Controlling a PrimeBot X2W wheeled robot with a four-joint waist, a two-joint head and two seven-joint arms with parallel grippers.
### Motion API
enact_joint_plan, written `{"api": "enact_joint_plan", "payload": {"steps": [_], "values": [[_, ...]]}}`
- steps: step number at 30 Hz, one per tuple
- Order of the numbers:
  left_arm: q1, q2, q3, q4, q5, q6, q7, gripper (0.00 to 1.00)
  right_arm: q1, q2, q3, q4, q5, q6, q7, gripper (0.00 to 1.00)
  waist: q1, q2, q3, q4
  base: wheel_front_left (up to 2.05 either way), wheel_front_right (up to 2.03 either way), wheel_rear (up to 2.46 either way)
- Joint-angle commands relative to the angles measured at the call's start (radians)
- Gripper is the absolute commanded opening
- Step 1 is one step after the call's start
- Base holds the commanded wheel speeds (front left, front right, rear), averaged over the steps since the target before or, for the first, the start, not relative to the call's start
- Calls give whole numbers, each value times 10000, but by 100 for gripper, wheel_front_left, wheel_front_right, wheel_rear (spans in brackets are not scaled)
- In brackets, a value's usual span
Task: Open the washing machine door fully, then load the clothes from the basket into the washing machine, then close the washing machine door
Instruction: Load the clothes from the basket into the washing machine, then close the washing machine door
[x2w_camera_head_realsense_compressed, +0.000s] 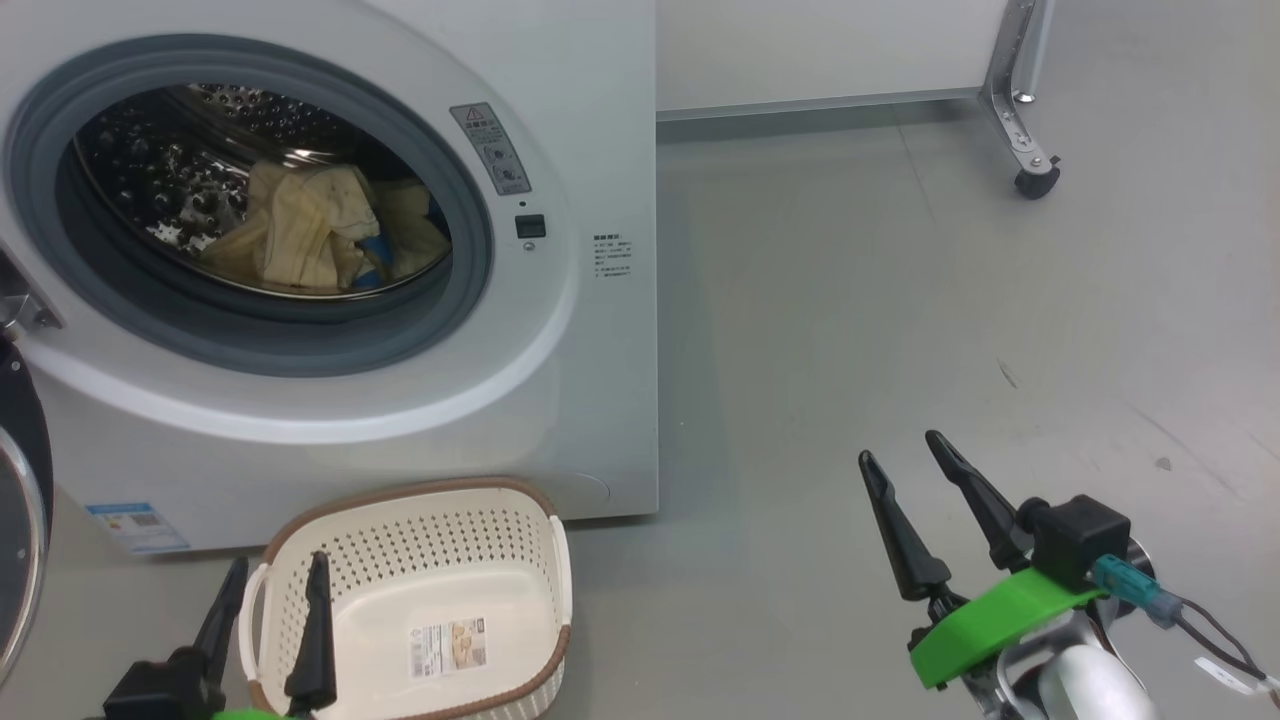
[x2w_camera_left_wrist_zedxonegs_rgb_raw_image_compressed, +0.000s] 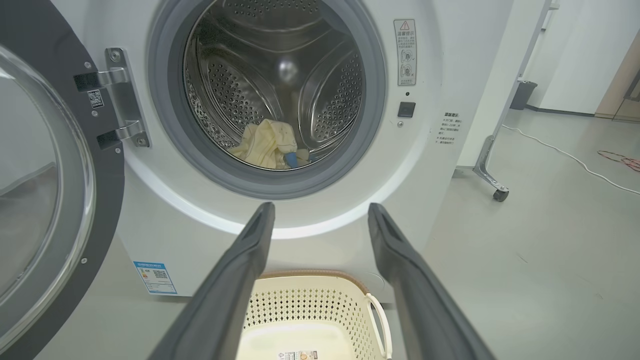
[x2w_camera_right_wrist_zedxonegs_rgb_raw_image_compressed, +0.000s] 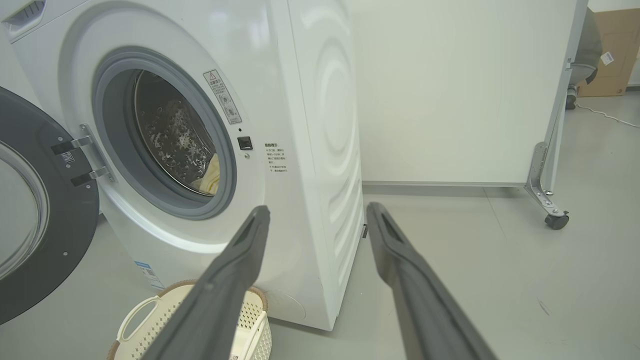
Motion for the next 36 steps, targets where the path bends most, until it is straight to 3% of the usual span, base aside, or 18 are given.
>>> {"api": "enact_joint_plan", "payload": {"steps": [1,25,36], "values": [[-290,43,482,-293,145,-76,-110,100,-341,21,192,-334,48,-29,-65,100,1,0,13,-3,0,0,0],[-414,-402,1011,215,282,-424,-111,100,-415,22,231,-243,92,-29,-65,100,1,0,83,24,-3,3,0],[-481,-456,1074,278,212,-539,-111,100,-425,22,235,-176,80,-29,-65,100,1,0,82,45,-111,111,0]]}}
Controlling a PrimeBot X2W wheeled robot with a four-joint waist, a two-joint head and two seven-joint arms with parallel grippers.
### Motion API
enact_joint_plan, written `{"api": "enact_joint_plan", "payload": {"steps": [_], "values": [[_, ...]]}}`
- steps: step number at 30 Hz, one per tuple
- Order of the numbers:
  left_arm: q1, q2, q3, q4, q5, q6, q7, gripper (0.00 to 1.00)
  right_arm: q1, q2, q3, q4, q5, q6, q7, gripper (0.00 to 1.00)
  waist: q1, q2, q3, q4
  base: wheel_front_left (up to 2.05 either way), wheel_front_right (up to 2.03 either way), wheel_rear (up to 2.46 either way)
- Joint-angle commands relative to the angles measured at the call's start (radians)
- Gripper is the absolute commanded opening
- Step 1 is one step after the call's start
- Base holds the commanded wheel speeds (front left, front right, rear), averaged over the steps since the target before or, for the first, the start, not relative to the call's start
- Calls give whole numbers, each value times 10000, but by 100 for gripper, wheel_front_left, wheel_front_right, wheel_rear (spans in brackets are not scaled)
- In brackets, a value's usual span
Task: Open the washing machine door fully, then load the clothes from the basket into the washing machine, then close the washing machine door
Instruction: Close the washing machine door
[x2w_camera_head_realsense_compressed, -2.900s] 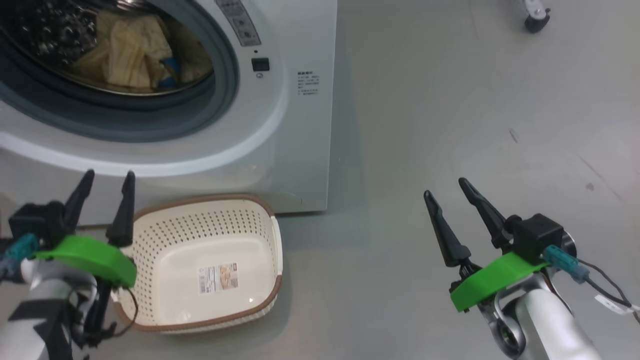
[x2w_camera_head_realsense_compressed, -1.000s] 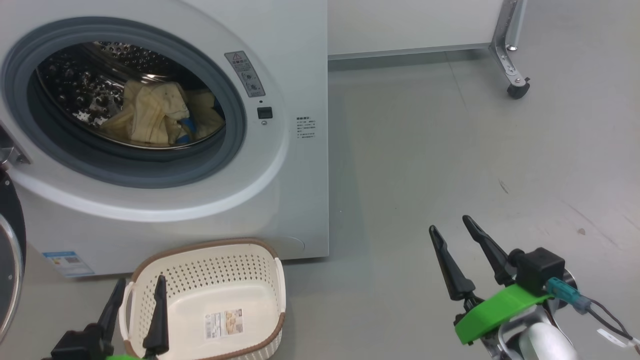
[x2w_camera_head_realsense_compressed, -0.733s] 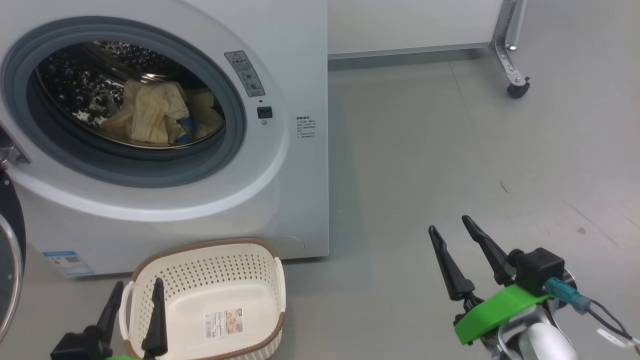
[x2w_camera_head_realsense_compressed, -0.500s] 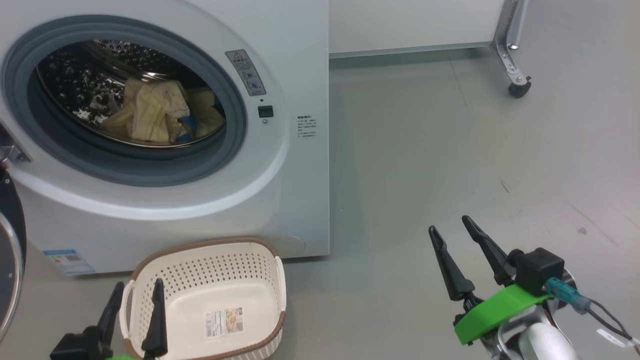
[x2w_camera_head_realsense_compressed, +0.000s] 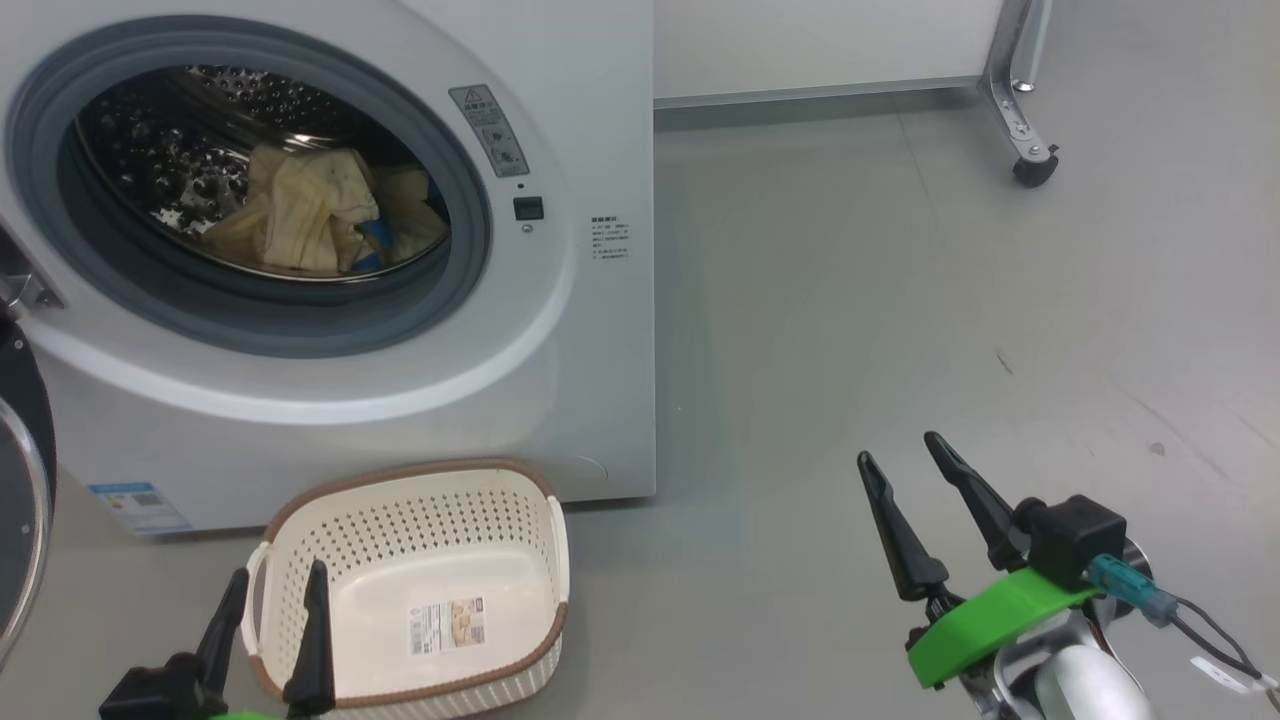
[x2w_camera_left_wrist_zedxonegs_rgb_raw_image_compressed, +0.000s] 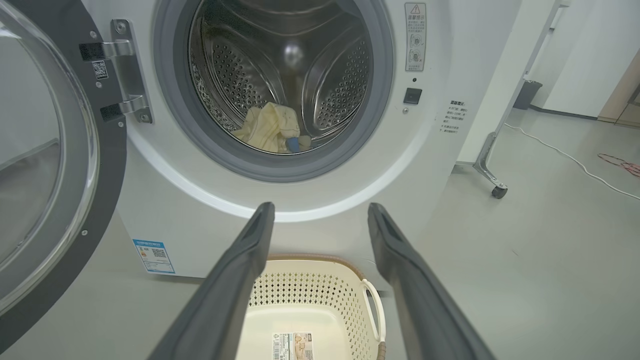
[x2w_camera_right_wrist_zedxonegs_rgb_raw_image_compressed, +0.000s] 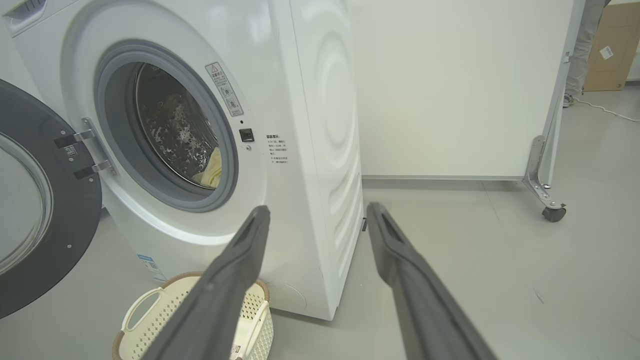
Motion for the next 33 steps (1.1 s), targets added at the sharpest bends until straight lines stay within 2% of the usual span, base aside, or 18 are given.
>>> {"api": "enact_joint_plan", "payload": {"steps": [1,17,23,33], "values": [[-417,82,431,-253,-12,-27,-111,100,-391,12,185,-276,84,-29,-65,100,-2,0,-5,2,-185,185,0],[-411,78,576,-338,428,-15,-111,100,-386,12,199,-254,139,-29,-65,100,-2,0,-4,103,-191,191,0],[-410,25,616,-319,570,-21,-111,100,-400,12,211,-220,144,-29,-65,100,-2,0,35,125,-77,77,0],[-438,-31,707,-365,657,-55,-111,100,-427,12,220,-180,149,-29,-65,100,-2,0,54,115,-5,5,0]]}}
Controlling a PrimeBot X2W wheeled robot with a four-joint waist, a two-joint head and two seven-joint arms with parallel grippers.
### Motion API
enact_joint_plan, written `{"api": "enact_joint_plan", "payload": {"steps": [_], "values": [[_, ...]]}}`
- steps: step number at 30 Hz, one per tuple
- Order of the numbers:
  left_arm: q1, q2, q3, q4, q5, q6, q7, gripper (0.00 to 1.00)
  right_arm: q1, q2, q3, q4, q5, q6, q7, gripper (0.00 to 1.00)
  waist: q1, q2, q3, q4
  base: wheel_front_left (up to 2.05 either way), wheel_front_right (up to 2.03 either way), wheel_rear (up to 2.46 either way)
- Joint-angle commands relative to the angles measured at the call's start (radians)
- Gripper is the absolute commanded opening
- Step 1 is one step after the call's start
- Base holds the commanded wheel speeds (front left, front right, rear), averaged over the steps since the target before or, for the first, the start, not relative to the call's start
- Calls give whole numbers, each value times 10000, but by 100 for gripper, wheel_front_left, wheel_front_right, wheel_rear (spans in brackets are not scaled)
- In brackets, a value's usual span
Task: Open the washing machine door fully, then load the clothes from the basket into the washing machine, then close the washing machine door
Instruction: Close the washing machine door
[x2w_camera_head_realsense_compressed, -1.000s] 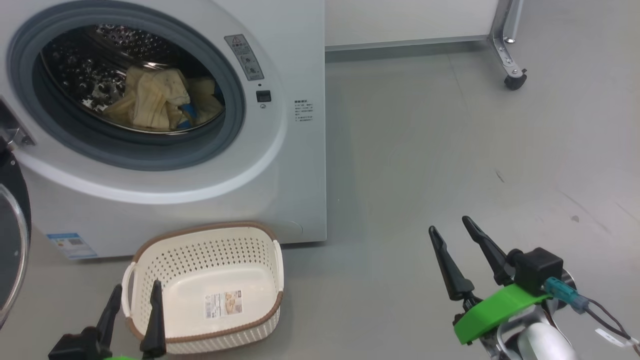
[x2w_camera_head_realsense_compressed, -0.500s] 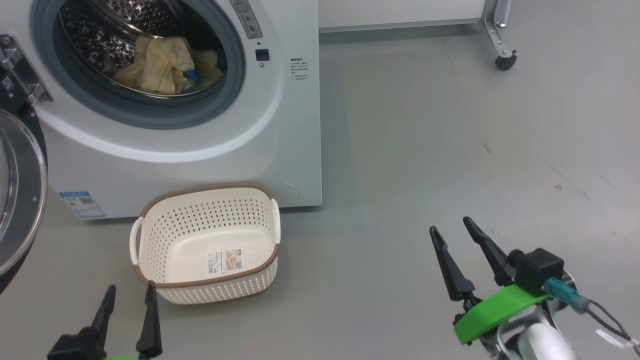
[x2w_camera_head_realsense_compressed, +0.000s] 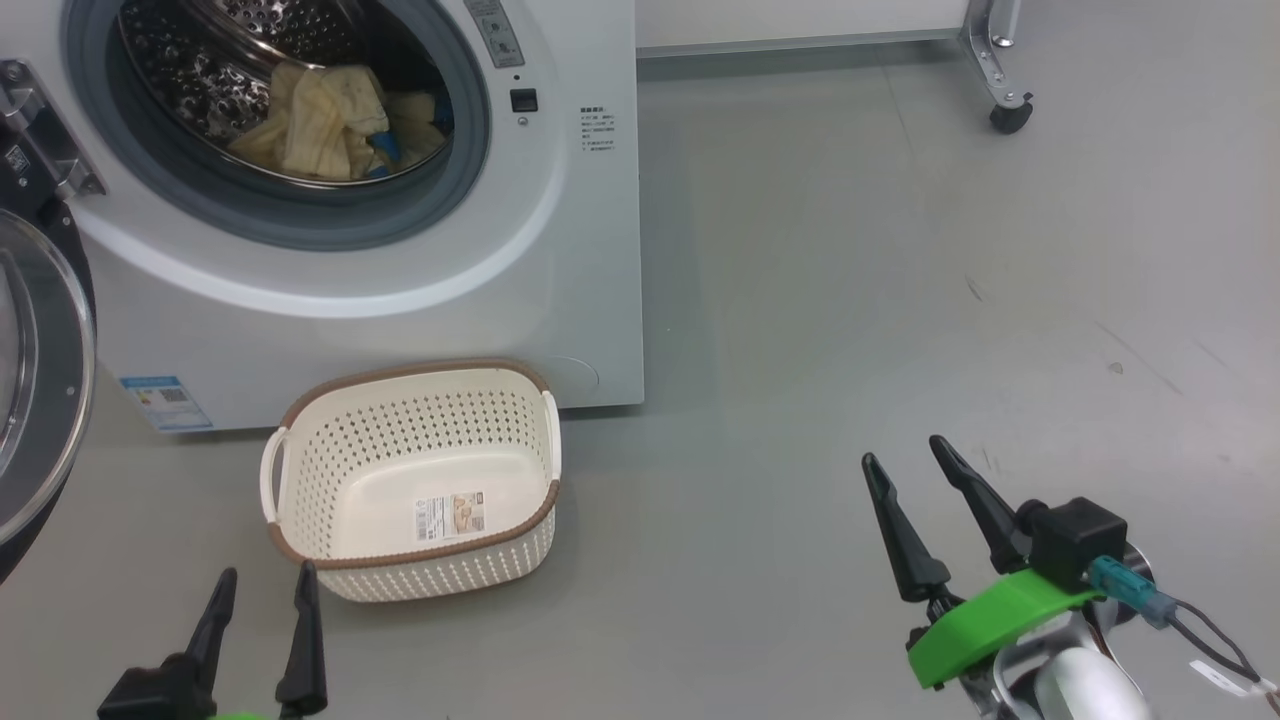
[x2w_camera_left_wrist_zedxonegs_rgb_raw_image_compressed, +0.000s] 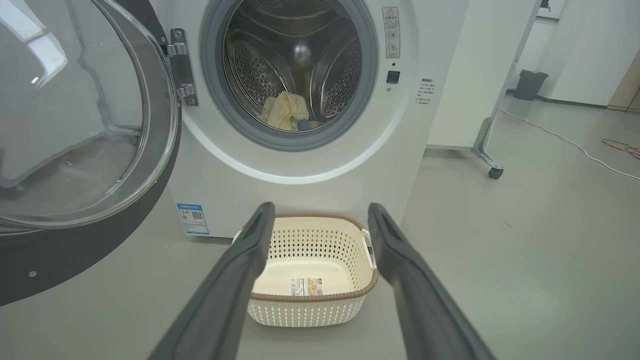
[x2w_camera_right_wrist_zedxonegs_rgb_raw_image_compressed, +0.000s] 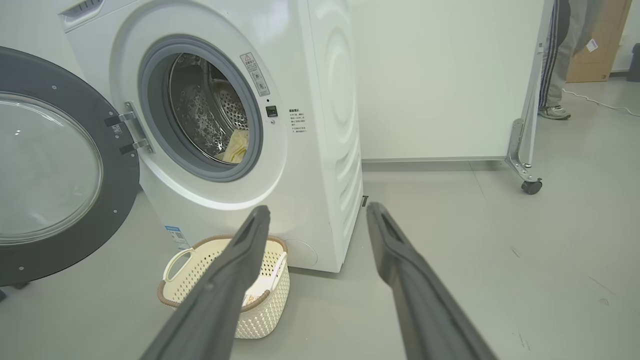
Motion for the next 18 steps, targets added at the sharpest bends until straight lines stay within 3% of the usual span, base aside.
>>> {"api": "enact_joint_plan", "payload": {"steps": [1,18], "values": [[-451,72,433,-357,124,-20,-111,100,-433,9,204,-278,63,-29,-65,100,-1,0,-2,-6,0,0,0],[-463,-2,500,-302,233,-63,-111,100,-414,9,205,-281,74,-29,-65,100,-1,0,-37,32,0,0,0]]}}
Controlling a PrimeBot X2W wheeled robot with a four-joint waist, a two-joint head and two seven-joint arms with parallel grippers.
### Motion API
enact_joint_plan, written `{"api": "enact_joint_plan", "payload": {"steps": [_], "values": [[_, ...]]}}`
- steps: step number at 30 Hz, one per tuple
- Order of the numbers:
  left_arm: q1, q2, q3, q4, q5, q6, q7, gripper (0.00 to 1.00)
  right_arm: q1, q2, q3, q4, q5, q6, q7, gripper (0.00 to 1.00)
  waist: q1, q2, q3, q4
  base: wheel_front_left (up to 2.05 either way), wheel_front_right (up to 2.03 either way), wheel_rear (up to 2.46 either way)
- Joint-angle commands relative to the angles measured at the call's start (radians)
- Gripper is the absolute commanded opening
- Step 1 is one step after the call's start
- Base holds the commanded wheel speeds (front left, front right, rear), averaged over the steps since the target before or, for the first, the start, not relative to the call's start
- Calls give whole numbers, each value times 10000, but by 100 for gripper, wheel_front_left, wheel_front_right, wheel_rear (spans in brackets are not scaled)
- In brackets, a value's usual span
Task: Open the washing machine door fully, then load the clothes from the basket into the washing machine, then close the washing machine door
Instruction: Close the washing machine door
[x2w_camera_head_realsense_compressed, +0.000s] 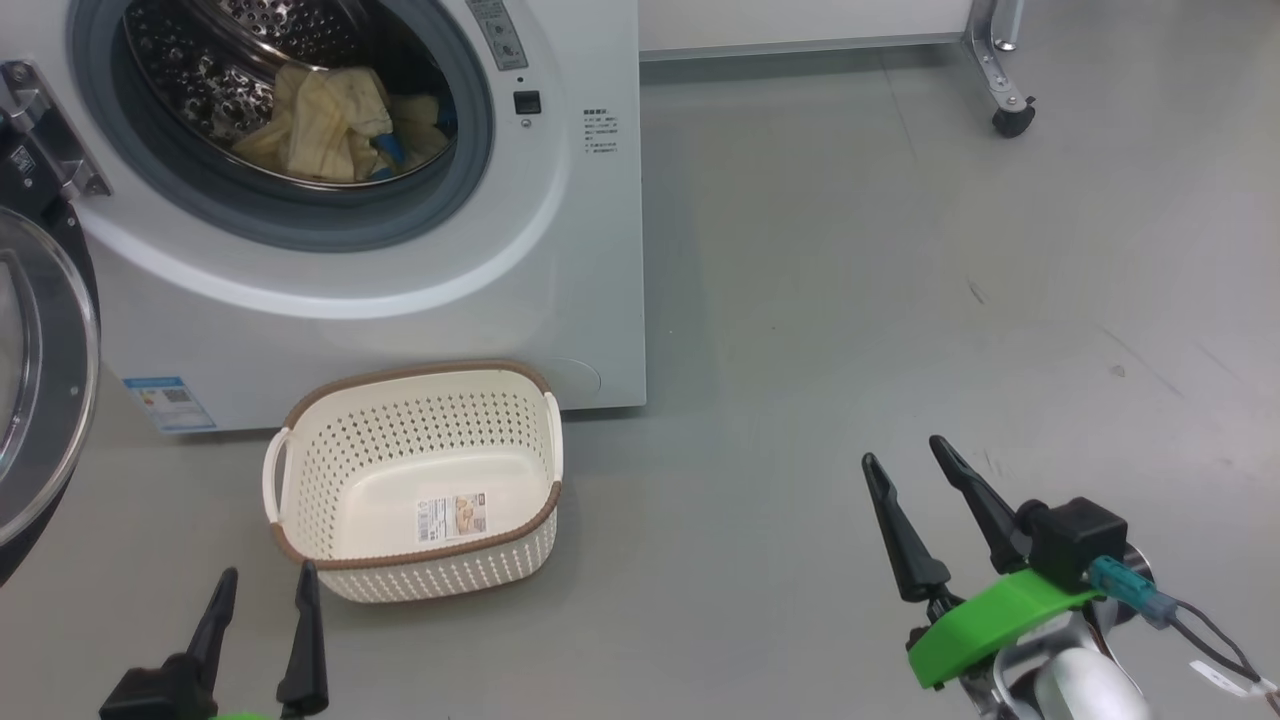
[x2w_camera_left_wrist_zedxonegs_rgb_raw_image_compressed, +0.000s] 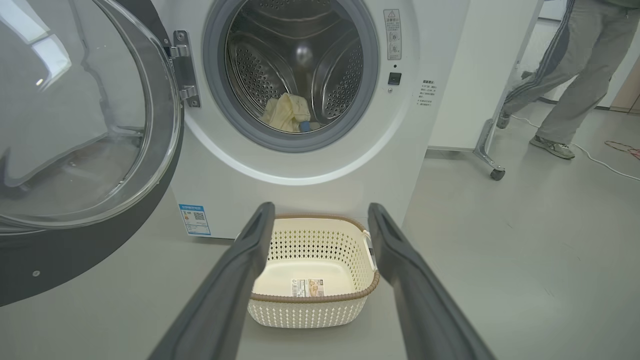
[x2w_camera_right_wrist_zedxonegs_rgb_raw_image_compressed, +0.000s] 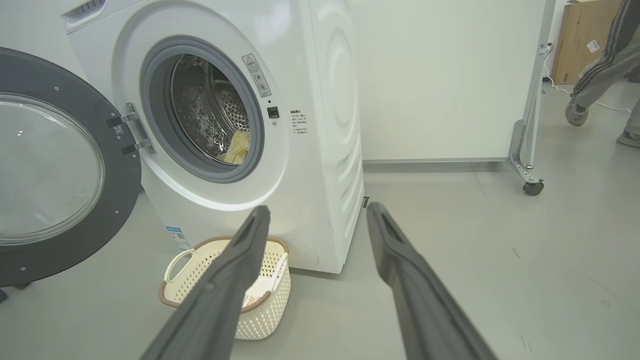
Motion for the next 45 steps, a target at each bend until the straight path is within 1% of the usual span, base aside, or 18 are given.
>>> {"api": "enact_joint_plan", "payload": {"steps": [1,10,15,21,32,33,39,45], "values": [[-460,75,427,-298,134,-15,-111,100,-414,9,202,-287,65,-29,-65,100,0,0,2,4,0,0,0],[-487,89,413,-268,188,-33,-111,100,-388,9,187,-340,119,-29,-65,100,0,0,38,93,0,0,0],[-577,80,324,-255,223,-41,-111,100,-357,9,195,-402,136,-29,-65,100,0,0,71,525,0,0,0],[-549,72,264,-270,278,-31,-111,100,-317,9,261,-471,186,-29,-65,100,0,0,20,1514,0,0,0],[-327,257,370,-412,340,29,-111,100,-321,9,602,-513,366,-29,-65,100,0,0,-83,3700,0,0,0],[-327,257,370,-412,340,29,-111,100,-321,9,602,-513,366,-29,-65,100,0,0,-83,3700,0,0,0],[-219,341,380,-437,336,62,-111,100,-283,9,808,-512,514,-29,-65,100,0,0,-197,4682,0,0,0],[-167,402,376,-468,337,114,-111,100,-294,9,985,-518,641,-29,-65,100,0,0,-271,5414,0,0,0]]}}
